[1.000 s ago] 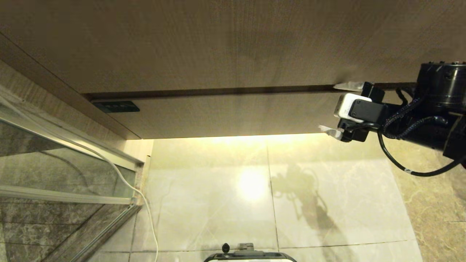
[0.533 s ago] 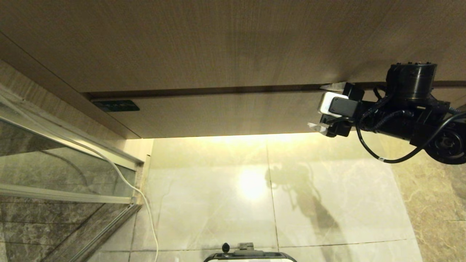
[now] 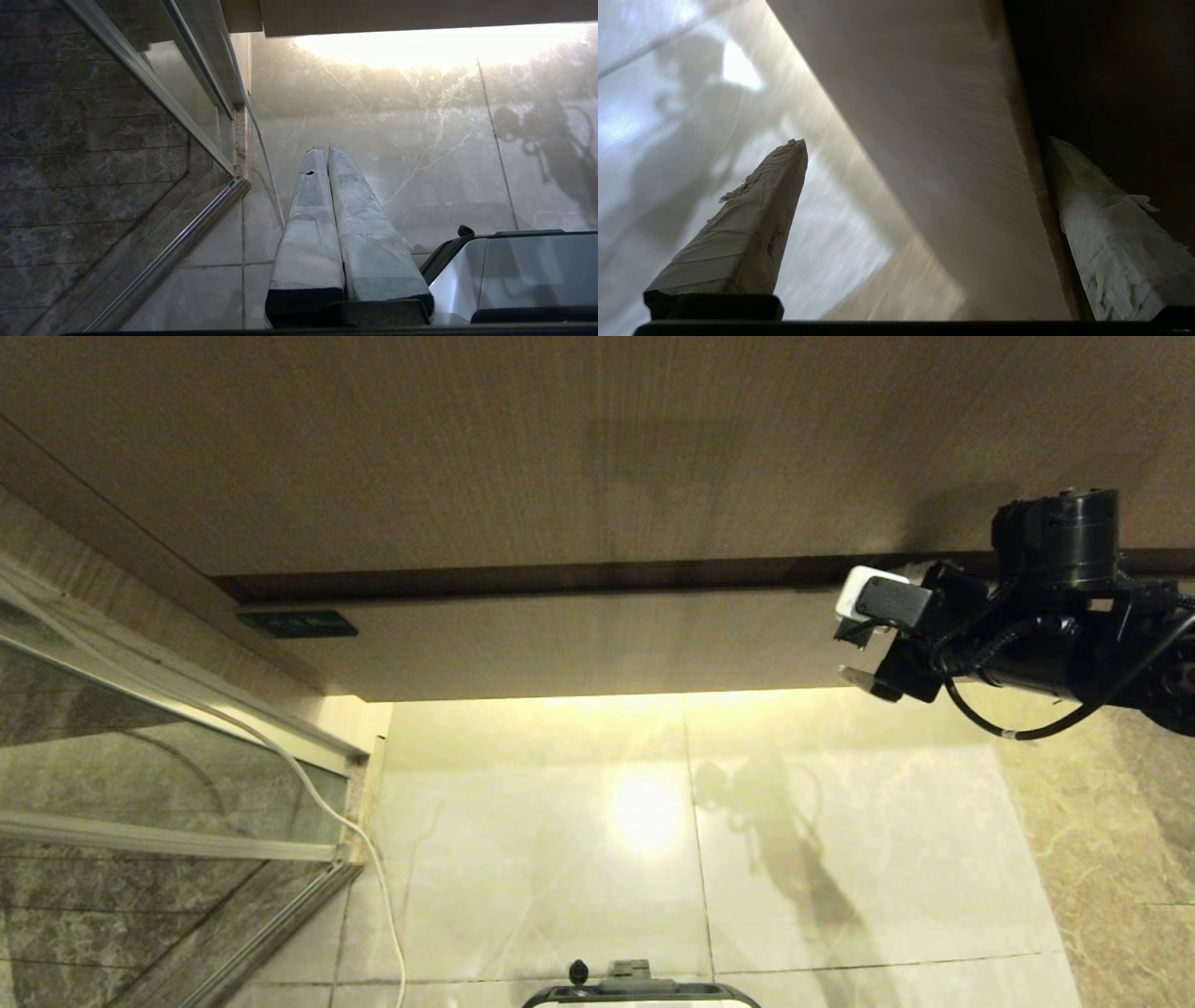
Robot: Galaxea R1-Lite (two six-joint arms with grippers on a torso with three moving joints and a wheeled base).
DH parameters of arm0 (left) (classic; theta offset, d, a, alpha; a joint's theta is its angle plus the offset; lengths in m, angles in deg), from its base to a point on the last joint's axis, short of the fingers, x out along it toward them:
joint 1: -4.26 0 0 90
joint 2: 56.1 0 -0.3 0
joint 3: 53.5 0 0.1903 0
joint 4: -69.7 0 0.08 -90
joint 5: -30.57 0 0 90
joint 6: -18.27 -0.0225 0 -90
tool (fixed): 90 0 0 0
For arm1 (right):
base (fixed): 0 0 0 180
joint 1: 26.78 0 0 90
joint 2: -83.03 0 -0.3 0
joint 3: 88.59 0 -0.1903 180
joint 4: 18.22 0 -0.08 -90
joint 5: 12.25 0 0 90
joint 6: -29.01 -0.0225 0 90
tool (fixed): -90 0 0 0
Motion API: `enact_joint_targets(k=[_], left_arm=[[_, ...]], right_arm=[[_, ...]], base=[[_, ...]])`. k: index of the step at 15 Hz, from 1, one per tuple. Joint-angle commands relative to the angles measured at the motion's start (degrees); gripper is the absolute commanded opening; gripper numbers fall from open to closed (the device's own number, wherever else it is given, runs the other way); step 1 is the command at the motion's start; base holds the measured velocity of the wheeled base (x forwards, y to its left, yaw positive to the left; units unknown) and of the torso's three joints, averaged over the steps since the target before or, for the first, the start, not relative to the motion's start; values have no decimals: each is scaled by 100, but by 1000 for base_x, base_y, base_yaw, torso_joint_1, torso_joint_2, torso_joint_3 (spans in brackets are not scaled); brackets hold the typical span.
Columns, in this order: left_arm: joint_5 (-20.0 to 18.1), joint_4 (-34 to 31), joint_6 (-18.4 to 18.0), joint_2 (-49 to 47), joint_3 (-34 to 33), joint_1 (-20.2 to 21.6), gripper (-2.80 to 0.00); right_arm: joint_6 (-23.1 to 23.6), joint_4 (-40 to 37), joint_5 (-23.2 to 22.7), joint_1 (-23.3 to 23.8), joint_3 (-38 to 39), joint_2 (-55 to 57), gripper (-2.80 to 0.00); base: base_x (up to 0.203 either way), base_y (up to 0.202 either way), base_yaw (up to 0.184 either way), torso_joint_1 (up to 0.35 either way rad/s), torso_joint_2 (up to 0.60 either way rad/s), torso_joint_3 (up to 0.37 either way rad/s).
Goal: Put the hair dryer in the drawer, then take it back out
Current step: Pull open the drawer
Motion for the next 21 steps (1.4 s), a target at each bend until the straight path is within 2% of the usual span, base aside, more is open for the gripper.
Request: enact_joint_targets(k=[1,4,7,14,17,21], left_arm=[[0,-4,-1,0,-8,3,-280],[0,-4,-1,0,-4,4,-280],[0,-4,-1,0,-2,5,-280],[0,-4,-1,0,-7,7,-280],[0,-4,-1,0,-11,3,-280],[0,-4,-1,0,-11,4,-280]], right_arm=[[-557,-562,497,15,21,-47,0],[-787,-953,630,78,97,-193,0],[-1043,-1772,657,70,228,-402,0],[-1103,-2855,658,171,1151,-1263,0],[-1112,-2850,597,431,1329,-1602,0],[-1111,-2232,230,937,1627,-2025,0]], base=[[0,0,0,0,0,0],[0,0,0,0,0,0],[0,0,0,0,0,0],[0,0,0,0,0,0],[0,0,0,0,0,0],[0,0,0,0,0,0]])
